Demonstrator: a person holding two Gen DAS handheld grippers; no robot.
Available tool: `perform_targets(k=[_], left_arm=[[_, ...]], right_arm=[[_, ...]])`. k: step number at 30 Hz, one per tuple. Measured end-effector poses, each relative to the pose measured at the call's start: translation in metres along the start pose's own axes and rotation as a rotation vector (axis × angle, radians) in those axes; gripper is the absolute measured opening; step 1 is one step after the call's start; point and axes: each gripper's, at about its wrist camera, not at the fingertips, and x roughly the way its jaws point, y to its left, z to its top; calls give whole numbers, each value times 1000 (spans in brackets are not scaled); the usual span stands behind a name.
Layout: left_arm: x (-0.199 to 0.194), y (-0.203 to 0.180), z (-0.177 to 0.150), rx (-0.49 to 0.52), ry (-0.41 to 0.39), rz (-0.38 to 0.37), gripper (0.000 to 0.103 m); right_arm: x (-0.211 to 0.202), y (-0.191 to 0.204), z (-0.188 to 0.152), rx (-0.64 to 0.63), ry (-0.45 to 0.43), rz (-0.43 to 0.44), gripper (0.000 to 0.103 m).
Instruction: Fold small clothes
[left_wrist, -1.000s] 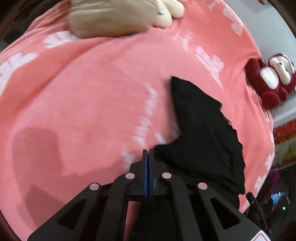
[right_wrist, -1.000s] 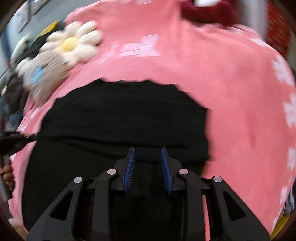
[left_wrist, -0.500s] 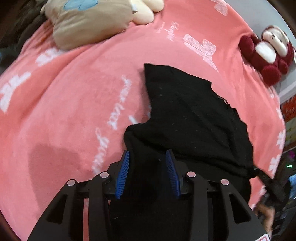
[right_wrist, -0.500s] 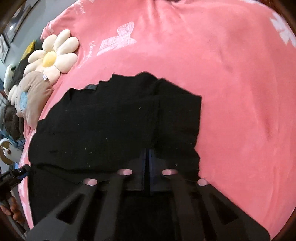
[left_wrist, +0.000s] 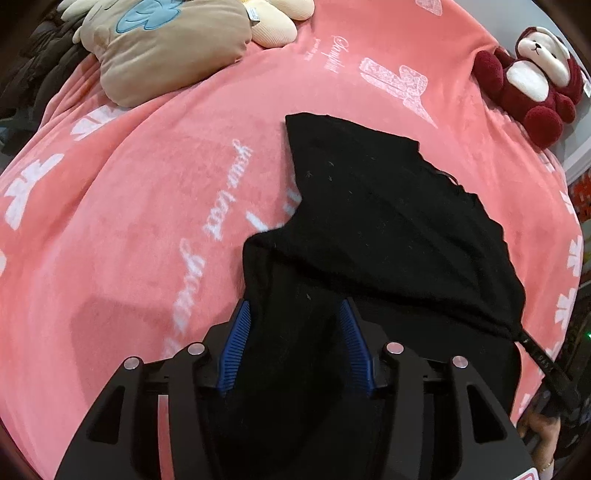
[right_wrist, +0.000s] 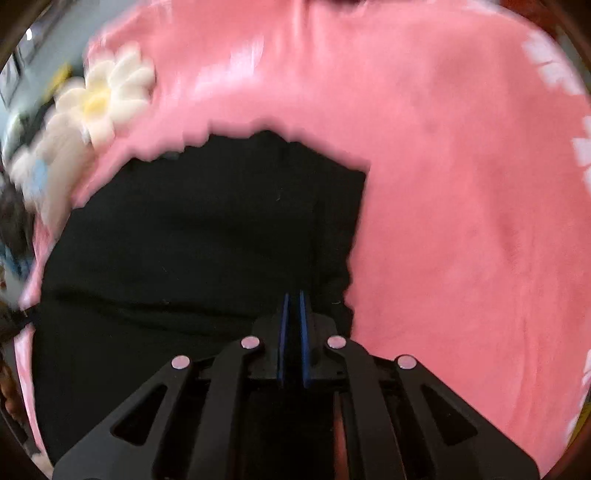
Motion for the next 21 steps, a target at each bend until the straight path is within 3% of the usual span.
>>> perform_targets(k=[2, 3, 4, 9, 11, 13, 16, 21], left_arm=[[-14, 4, -10, 6, 18, -50, 51], [-19, 7, -15, 5, 27, -65, 57], [-25, 12, -25, -1, 41, -87, 59], [-47, 33, -82, -29, 146, -100, 60], [-56, 39, -102, -37, 158, -98, 62], [-67, 48, -122, -55, 158, -92, 71], [-75, 61, -146, -71, 156, -67, 77], [-84, 65, -173, -28, 116, -71, 78]], right_arm=[[-32, -1, -13, -6, -46, 6, 19], [-49, -3, -26, -8, -53, 8, 42], [-60, -6, -38, -8, -50, -2, 53], [-101, -9, -120, -11, 67, 43, 53], [-111, -7, -143, -20, 101, 29, 58], [-119, -8, -170, 9, 138, 32, 72], [-117, -9, -192, 35, 174, 6, 74], [-100, -16, -218, 106, 217, 4, 79]])
